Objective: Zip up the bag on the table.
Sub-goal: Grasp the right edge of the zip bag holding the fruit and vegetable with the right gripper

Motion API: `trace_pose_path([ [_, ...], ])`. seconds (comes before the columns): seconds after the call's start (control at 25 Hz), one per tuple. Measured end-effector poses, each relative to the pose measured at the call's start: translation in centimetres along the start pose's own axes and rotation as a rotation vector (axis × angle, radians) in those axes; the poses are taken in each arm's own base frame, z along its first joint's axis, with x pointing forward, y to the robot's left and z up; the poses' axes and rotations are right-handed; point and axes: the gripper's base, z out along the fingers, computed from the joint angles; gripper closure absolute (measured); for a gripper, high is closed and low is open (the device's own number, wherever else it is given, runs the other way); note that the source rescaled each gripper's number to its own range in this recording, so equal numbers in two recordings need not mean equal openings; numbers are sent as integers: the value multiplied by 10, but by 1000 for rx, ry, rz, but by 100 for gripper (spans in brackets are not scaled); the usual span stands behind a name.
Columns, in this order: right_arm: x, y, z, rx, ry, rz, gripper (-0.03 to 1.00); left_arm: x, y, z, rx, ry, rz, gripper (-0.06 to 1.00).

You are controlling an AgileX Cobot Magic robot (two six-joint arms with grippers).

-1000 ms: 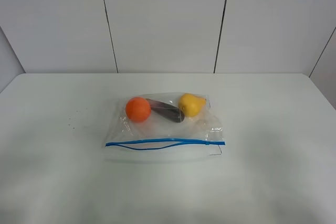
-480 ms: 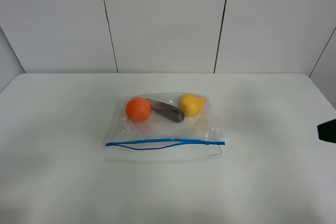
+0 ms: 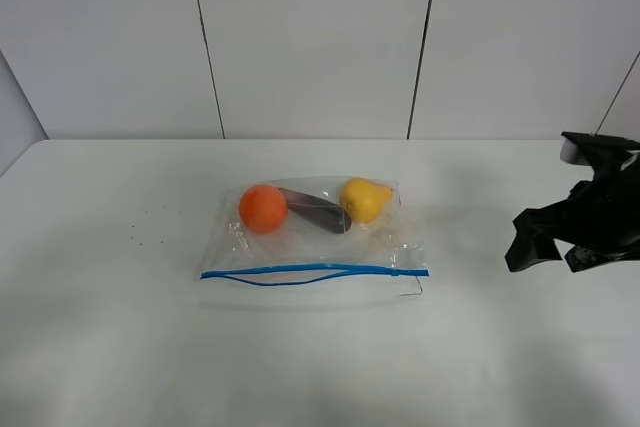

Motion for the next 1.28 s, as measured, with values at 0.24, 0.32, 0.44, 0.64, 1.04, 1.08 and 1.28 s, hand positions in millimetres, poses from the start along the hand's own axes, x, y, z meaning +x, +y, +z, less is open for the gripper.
trace_pose_path([
  [0.24, -18, -6, 49, -54, 29, 8, 13, 0, 0, 0, 0, 0, 0, 3],
  [0.32, -26, -5, 58, -82, 32, 0, 13, 0, 0, 0, 0, 0, 0, 3],
  [0.44, -41, -2, 67, -139, 14, -42, 13, 0, 0, 0, 0, 0, 0, 3],
  [0.64, -62, 1, 84, -259, -3, -57, 15, 0, 0, 0, 0, 0, 0, 3],
  [1.04, -66, 12, 123, -543, 97, -93, 22, 0, 0, 0, 0, 0, 0, 3],
  [1.08, -64, 12, 128, -555, 112, -89, 22, 0, 0, 0, 0, 0, 0, 3],
  [1.28, -62, 13, 142, -620, 118, -83, 22, 0, 0, 0, 0, 0, 0, 3],
])
